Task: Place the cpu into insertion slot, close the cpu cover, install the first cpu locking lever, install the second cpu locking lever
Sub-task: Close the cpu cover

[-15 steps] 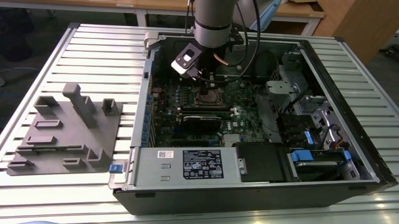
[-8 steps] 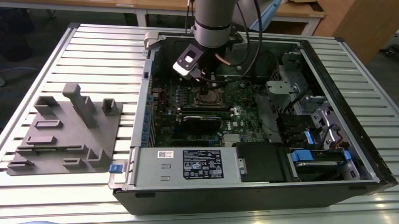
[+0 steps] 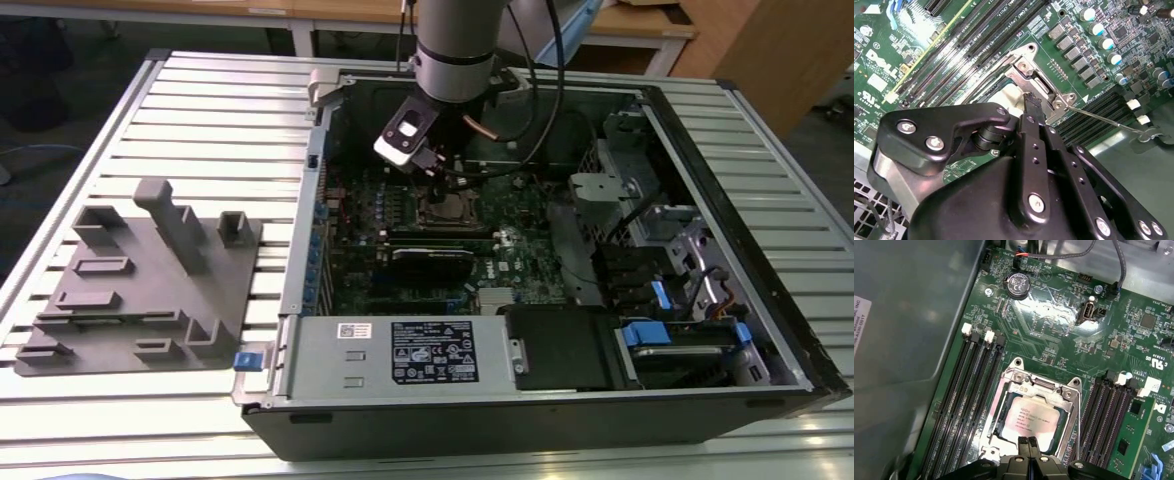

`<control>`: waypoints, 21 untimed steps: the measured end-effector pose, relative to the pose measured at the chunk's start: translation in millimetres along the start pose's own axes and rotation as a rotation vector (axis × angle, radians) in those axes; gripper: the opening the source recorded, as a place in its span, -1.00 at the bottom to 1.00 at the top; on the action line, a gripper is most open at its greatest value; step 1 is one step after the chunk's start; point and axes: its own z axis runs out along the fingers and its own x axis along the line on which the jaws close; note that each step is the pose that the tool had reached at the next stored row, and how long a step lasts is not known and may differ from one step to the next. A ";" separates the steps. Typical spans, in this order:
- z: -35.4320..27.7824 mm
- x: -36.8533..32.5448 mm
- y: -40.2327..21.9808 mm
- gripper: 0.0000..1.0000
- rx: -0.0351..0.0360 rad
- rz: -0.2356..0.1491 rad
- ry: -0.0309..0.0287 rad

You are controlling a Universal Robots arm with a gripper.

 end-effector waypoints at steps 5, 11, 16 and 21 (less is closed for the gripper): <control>0.0 0.0 0.0 -0.79 0.0001 -0.030 0.0006; 0.1 0.0 0.0 -0.79 0.0006 -0.138 0.0027; 0.2 0.0 0.0 -0.79 0.0009 -0.204 0.0040; 0.2 0.0 0.0 -0.79 0.0010 -0.205 0.0039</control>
